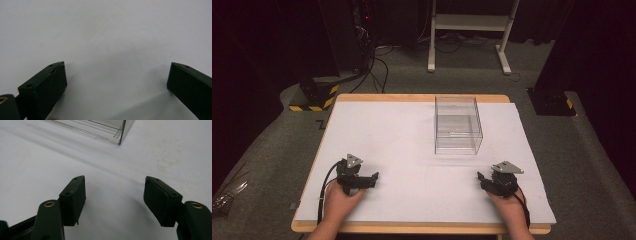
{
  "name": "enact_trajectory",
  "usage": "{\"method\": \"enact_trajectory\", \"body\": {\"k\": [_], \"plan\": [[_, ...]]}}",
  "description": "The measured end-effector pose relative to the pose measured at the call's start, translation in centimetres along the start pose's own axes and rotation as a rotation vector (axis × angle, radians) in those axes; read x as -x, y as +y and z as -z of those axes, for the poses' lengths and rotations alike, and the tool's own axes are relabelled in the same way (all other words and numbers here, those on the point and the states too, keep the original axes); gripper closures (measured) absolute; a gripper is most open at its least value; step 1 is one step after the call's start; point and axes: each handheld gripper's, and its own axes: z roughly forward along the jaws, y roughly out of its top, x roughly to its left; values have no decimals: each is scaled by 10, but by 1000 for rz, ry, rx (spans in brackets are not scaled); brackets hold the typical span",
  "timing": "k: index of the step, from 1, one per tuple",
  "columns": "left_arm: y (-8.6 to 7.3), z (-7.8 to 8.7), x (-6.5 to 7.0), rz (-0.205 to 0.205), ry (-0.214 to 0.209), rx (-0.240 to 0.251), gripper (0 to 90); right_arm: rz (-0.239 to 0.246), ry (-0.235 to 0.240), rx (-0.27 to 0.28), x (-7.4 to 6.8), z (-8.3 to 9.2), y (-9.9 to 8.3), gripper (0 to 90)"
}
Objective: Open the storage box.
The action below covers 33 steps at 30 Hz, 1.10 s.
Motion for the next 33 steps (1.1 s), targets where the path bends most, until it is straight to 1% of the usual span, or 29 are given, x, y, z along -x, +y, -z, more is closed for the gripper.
{"method": "enact_trajectory", "body": {"k": [5,8,10,13,14,16,18,21,24,28,32,33], "plan": [[0,0,0,0,-1,-2,28,-14,1,7,0,1,0,350],[0,0,0,0,0,0,28,-20,10,19,2,2,-1,364],[0,0,0,0,0,0,28,-26,12,18,2,2,-1,367],[0,0,0,-1,1,0,28,-50,35,25,5,2,-1,376],[0,0,0,-1,1,0,28,-51,43,29,6,3,-1,377],[0,0,0,0,1,0,28,-52,43,32,6,3,-1,380],[0,0,0,-1,-1,-1,28,-39,44,40,5,3,-1,380],[0,0,0,0,0,0,28,-34,42,44,5,4,-2,381],[0,0,0,0,-1,-1,28,-20,58,62,4,6,-2,402],[0,0,0,0,-2,-2,28,-7,58,73,3,8,-2,396],[0,0,0,1,-2,-2,28,1,69,81,2,9,-3,403],[0,0,0,1,-2,-2,28,10,70,89,1,10,-3,413]]}}
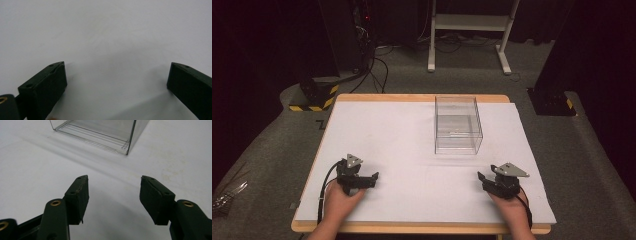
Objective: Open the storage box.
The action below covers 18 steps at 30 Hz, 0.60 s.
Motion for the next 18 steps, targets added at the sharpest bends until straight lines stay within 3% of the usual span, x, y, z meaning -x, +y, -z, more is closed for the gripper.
{"method": "enact_trajectory", "body": {"k": [2,6,13,15,18], "plan": [[0,0,0,-1,0,1,28,28,0,18,-2,2,0,437],[0,0,0,-1,0,1,28,19,19,51,-4,4,2,446],[0,0,0,-1,2,2,28,30,49,26,-11,3,8,455],[0,0,0,-1,3,2,28,73,54,29,-16,1,10,467],[0,0,0,-1,3,2,28,62,57,30,-18,0,13,441]]}}
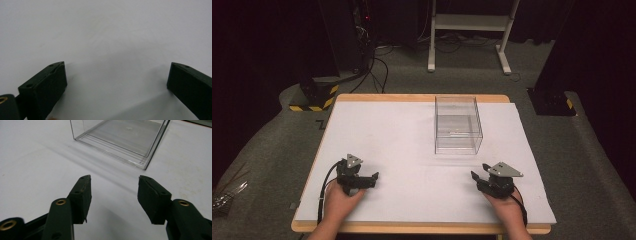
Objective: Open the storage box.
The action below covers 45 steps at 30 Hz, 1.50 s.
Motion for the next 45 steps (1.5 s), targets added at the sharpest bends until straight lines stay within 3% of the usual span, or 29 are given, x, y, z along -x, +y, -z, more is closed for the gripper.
{"method": "enact_trajectory", "body": {"k": [8,18,26,36,45], "plan": [[0,0,0,0,-1,0,28,-37,23,23,-3,-8,16,477],[0,0,0,0,-1,0,28,-25,43,45,-6,-16,34,458],[0,0,0,0,-2,-1,28,-51,60,67,2,-23,48,475],[0,0,0,0,-1,0,28,-61,46,81,8,-34,61,456],[0,0,0,0,-1,0,28,-63,59,101,13,-41,64,513]]}}
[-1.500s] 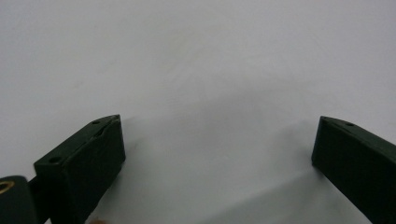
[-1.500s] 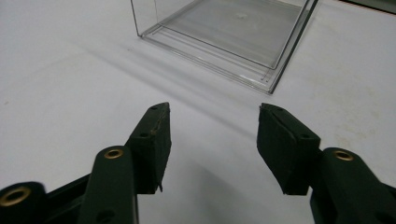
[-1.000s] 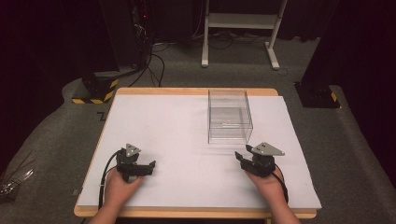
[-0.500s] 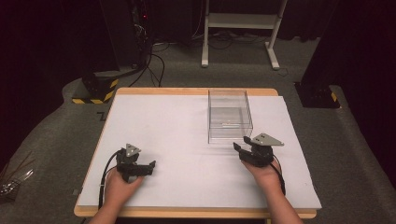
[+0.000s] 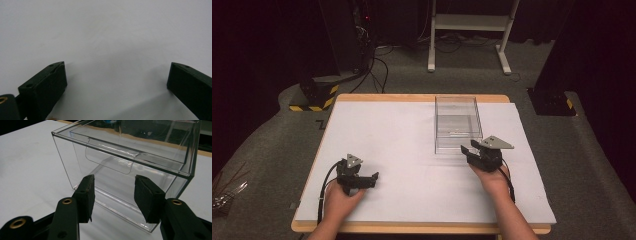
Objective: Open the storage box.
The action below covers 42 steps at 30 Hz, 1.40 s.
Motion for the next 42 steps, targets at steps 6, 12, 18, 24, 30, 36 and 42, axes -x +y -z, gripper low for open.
{"method": "enact_trajectory", "body": {"k": [6,12,18,24,30,36,42], "plan": [[0,0,0,0,1,0,28,-22,23,21,8,-4,0,547],[0,0,0,0,1,0,28,-44,51,36,10,-11,4,510],[0,0,0,1,1,1,28,-66,73,46,14,-16,4,538],[0,0,0,0,0,1,29,-60,106,62,15,-18,3,594],[0,0,0,0,0,1,29,-61,144,65,19,-20,2,595],[0,0,0,-3,1,-2,28,-56,160,70,21,-24,1,603],[0,0,0,0,-1,-2,29,-53,168,72,23,-27,-1,624]]}}
